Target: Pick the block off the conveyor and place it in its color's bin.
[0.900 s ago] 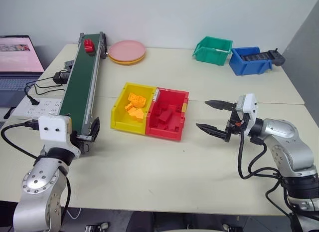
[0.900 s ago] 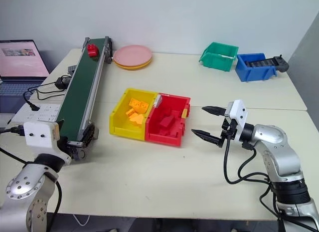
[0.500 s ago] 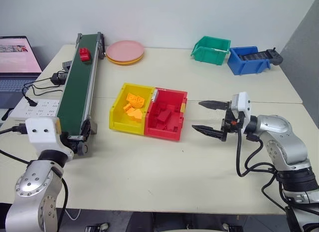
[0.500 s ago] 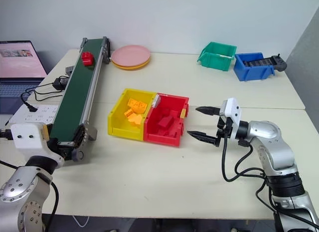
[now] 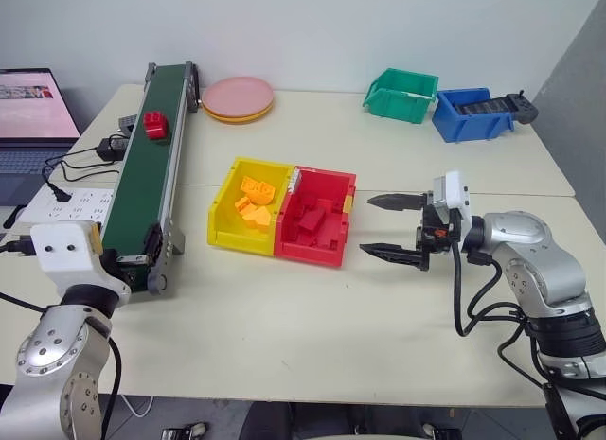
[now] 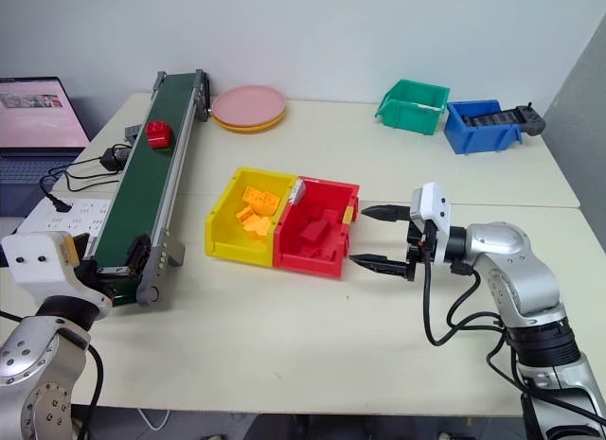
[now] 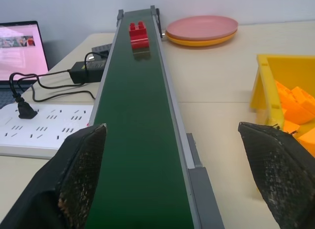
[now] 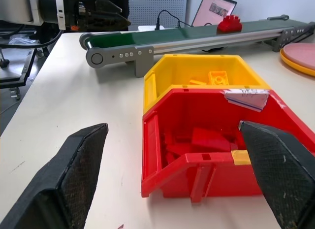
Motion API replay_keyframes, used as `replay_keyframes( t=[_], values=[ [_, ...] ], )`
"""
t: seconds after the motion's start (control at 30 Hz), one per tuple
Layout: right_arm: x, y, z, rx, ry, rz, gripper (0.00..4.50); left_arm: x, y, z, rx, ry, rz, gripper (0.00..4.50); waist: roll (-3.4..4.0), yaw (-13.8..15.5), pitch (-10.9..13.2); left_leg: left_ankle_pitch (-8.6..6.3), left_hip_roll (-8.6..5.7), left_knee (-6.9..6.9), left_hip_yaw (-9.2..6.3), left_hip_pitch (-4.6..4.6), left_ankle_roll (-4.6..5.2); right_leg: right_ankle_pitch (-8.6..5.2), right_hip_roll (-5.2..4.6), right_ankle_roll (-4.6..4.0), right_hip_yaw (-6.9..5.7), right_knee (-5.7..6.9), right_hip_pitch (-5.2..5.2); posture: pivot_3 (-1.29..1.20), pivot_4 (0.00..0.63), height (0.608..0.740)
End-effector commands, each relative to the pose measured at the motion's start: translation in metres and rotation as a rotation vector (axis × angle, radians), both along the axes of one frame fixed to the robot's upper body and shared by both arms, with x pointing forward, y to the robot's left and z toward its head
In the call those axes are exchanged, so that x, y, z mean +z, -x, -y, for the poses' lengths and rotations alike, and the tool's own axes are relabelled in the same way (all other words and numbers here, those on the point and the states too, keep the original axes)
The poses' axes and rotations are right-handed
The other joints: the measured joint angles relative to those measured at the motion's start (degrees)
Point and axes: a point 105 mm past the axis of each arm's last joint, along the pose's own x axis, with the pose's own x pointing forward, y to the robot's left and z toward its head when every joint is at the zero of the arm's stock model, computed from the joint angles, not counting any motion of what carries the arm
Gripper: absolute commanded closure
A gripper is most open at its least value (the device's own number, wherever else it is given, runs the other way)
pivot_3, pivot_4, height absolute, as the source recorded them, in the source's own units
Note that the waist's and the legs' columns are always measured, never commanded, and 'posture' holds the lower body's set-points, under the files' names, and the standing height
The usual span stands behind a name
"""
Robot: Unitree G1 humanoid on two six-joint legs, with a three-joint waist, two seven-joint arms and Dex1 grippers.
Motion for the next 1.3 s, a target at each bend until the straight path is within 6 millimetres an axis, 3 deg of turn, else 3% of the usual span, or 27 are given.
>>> replay_keyframes(
  t=[0.03, 0.37, 0.63, 1.27, 1.3],
  values=[
    [0.013, 0.006, -0.005, 0.038, -0.007, 0.046, 0.00, 0.010, 0.003, -0.012, 0.047, 0.010, 0.034, 0.04, 0.00, 0.0, 0.0, 0.00, 0.00, 0.00, 0.00, 0.00, 0.00, 0.00, 0.00, 0.00, 0.00, 0.00, 0.00, 0.00, 0.150, 0.740],
    [0.008, 0.003, -0.007, 0.005, 0.039, 0.013, 0.00, 0.004, -0.004, -0.018, 0.067, 0.073, -0.015, 0.04, 0.00, 0.0, 0.0, 0.00, 0.00, 0.00, -0.02, 0.00, 0.00, 0.00, 0.00, 0.00, -0.02, 0.01, -0.01, 0.00, 0.150, 0.740],
    [0.010, 0.002, -0.005, -0.006, 0.040, 0.001, 0.00, 0.001, -0.022, -0.026, 0.059, 0.113, -0.100, 0.04, -0.02, -0.1, 0.0, 0.00, 0.00, 0.00, -0.06, -0.04, 0.00, 0.00, 0.00, 0.00, -0.05, -0.01, -0.04, 0.00, 0.150, 0.740],
    [0.009, 0.006, -0.005, -0.001, 0.040, -0.014, 0.00, 0.003, -0.029, -0.033, 0.100, 0.066, -0.145, 0.04, -0.03, 0.0, 0.0, 0.00, 0.00, 0.00, -0.06, -0.06, -0.01, 0.00, -0.01, 0.00, -0.04, 0.00, -0.06, 0.00, 0.150, 0.740],
    [0.009, 0.006, -0.005, -0.001, 0.040, -0.013, 0.00, 0.003, -0.029, -0.034, 0.108, 0.061, -0.146, 0.20, -0.03, 0.0, 0.0, 0.00, 0.00, 0.00, -0.06, -0.06, -0.01, 0.00, -0.01, 0.00, -0.04, 0.00, -0.06, 0.00, 0.150, 0.740]
  ],
)
